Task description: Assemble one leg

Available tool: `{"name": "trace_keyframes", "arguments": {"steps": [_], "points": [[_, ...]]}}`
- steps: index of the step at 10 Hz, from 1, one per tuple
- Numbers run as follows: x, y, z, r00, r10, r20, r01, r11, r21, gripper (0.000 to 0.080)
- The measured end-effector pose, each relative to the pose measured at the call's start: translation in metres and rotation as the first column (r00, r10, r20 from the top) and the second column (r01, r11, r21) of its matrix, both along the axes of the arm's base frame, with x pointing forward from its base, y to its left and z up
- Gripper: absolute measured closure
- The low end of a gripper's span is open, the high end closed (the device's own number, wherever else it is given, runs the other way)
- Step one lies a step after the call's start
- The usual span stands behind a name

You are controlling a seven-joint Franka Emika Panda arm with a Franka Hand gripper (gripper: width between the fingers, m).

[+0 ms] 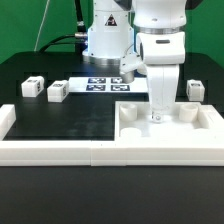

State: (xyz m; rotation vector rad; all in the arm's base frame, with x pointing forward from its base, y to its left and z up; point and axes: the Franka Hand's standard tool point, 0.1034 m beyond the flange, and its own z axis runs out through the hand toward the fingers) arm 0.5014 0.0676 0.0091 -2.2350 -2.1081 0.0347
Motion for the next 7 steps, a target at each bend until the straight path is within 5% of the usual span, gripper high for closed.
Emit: {"name": "trace_keyframes", "arguments": {"steps": [3,7], "points": [[0.000,0.001,0.002,1.000,-0.016,-0.001,0.016,1.000,-0.002,0.0150],[-0.009,0.018,0.054,0.998,-0.050,0.039,0.051,0.998,-0.029,0.0150]]}}
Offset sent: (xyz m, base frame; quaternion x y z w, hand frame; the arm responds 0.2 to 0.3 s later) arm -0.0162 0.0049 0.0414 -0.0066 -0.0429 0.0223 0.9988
